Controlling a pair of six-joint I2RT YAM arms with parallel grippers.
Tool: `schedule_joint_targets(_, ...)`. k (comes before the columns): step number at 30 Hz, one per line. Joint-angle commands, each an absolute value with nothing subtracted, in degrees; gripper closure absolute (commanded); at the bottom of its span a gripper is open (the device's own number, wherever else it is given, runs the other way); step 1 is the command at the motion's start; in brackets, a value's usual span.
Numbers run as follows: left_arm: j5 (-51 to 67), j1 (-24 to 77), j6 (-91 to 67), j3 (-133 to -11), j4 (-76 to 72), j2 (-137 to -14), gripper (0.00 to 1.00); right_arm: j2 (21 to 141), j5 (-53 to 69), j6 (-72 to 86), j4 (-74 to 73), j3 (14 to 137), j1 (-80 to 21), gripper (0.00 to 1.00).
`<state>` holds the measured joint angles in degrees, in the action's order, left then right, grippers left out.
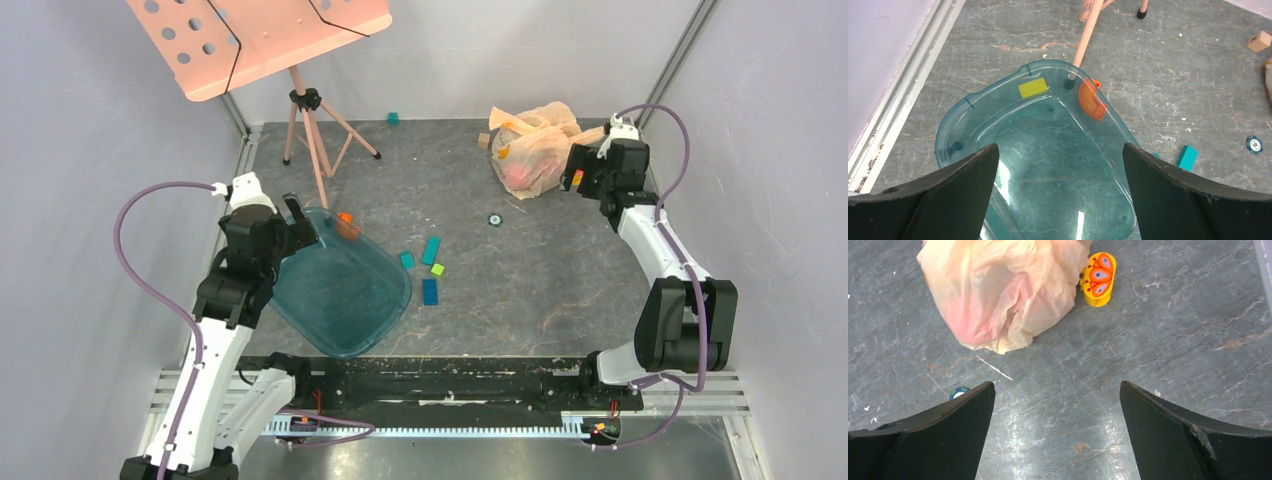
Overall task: Take the fake fruits out of the plastic bag
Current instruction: Pick up the plastic bag at the center of the board.
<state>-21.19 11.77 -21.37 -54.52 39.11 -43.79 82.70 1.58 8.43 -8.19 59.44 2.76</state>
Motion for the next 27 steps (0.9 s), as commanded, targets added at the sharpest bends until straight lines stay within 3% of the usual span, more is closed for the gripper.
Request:
schedule_joint_targets(1, -21.3, 11.9, -18.7, -55.9, 38.7, -47.3, 0.00, 83.7, 2.3, 9.6, -9.2, 66.0, 3.8, 0.02)
schedule_joint_targets(6, -23.6, 11.9, -20.3, -58.1, 40.8, -50.3, 0.00, 82.5, -3.0, 9.6, -8.5, 67.9, 4.1, 0.02)
schedule_joint_targets(12, -28.1, 11.4, -23.0, -59.5, 42.6, -51.6, 0.00, 85.9, 4.5, 12.8, -3.5, 68.3, 7.3, 0.01)
schedule_joint_targets(14, -29.7, 11.1, -24.0, -59.9, 43.6, -52.0, 0.00, 87.8, 9.1, 13.2, -3.2, 70.1, 8.6, 0.09)
schedule_joint_targets(16, -31.0, 10.8, -25.3, -59.5, 43.9, -51.2, 0.00, 87.7, 9.1, 13.3, -1.2, 70.0, 8.7, 0.11)
schedule_joint_targets(20, -28.0, 9.8, -23.9, -57.2, 41.1, -47.9, 0.00, 86.2, 8.6, 13.2, 8.3, 65.7, 8.6, 0.02)
schedule_joint_targets(27, -26.6, 9.7, -23.4, -55.9, 40.0, -45.4, 0.00, 96.5, 13.3, 11.0, -4.2, 79.5, 8.1, 0.08)
